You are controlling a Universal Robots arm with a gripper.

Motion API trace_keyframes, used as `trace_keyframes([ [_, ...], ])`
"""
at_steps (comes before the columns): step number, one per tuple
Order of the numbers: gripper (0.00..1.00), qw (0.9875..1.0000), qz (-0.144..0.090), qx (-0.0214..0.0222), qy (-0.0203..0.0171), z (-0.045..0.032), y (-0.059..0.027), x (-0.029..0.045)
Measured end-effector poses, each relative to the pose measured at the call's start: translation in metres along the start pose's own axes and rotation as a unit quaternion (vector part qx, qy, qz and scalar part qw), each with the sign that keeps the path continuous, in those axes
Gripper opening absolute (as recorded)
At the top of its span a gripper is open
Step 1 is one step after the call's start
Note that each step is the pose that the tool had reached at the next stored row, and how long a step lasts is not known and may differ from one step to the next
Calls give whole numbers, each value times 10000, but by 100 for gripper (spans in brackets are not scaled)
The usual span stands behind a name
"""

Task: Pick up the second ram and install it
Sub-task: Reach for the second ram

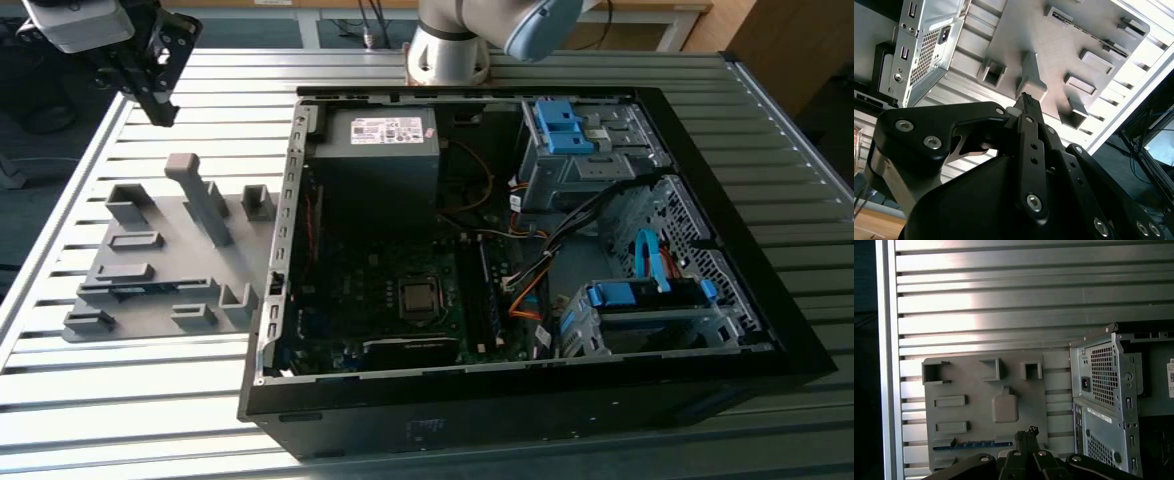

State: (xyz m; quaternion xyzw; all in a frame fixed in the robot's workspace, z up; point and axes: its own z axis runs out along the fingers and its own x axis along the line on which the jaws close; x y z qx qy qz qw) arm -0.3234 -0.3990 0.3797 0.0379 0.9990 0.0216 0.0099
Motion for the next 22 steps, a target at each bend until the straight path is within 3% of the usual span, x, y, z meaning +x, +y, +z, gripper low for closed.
trace_keyframes([
  [22, 11, 10000, 0, 0, 0, 0, -7, 92],
])
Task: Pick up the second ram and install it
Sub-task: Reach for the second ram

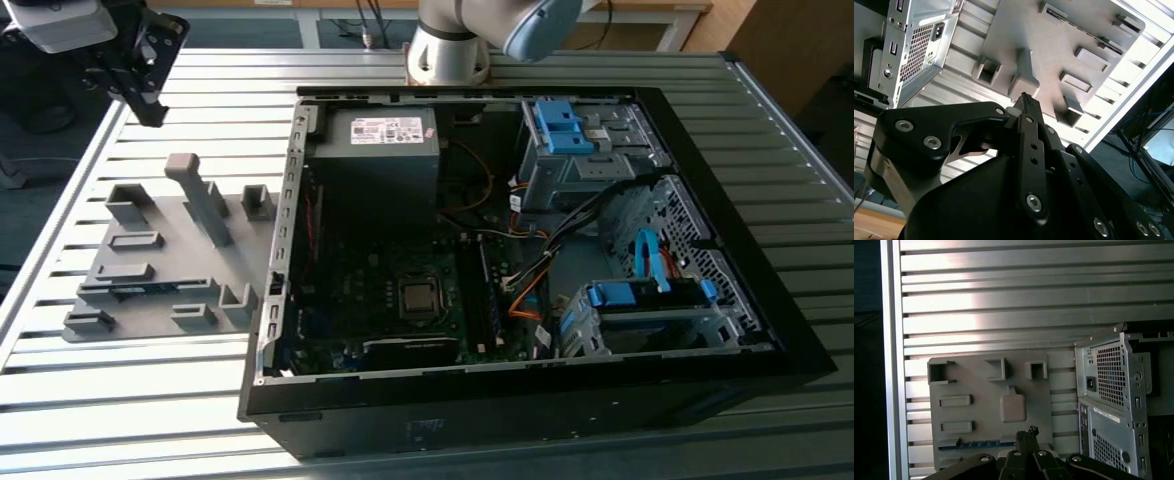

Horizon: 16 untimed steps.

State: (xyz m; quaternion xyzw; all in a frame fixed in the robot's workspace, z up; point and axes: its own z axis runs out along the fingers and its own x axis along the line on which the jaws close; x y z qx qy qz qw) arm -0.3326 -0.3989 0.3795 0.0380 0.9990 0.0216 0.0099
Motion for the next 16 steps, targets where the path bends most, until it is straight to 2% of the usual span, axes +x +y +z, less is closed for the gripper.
trace_keyframes([
  [16, 11, 10000, 0, 0, 0, -1, -9, 123],
])
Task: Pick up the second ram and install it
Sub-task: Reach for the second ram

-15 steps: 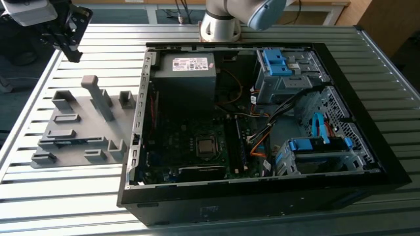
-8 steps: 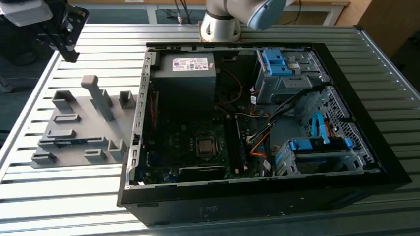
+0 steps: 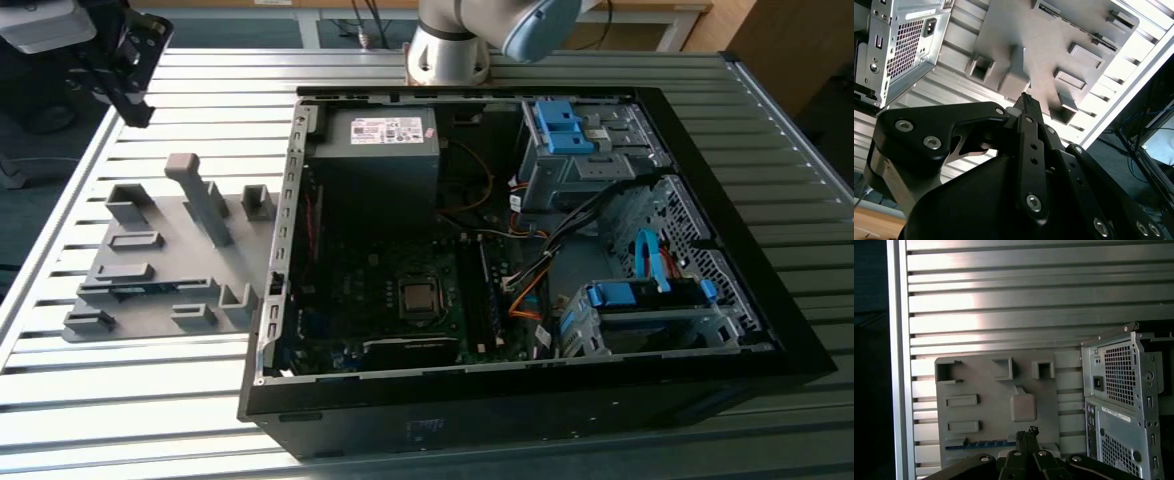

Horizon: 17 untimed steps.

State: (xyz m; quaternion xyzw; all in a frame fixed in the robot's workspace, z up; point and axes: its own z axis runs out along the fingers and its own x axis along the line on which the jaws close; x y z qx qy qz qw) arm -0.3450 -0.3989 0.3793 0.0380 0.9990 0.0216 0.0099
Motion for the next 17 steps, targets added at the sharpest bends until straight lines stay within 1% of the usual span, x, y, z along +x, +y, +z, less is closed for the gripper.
trace_keyframes([
  [17, 11, 10000, 0, 0, 0, 0, -8, 105],
])
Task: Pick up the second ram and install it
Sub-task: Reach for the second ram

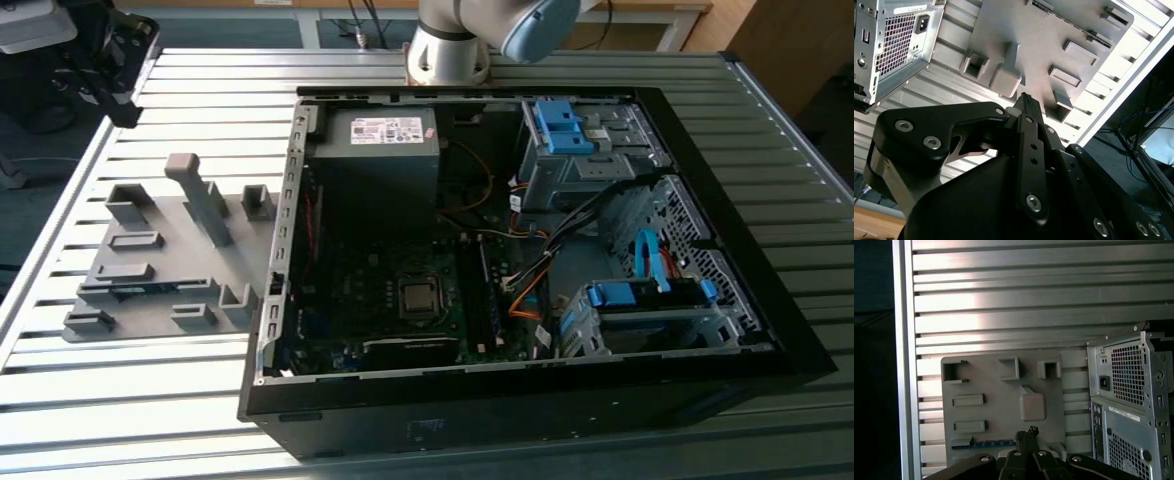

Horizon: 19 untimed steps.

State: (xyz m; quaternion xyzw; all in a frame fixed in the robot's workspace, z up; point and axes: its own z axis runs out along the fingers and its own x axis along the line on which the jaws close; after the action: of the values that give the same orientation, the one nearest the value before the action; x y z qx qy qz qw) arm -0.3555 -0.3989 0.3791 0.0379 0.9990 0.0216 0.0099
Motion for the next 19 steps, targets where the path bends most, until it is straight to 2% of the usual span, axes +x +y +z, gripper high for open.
trace_keyframes([
  [14, 11, 10000, 0, 0, 0, 0, -9, 80],
  [19, 11, 10000, 0, 0, 0, -1, -62, 106],
])
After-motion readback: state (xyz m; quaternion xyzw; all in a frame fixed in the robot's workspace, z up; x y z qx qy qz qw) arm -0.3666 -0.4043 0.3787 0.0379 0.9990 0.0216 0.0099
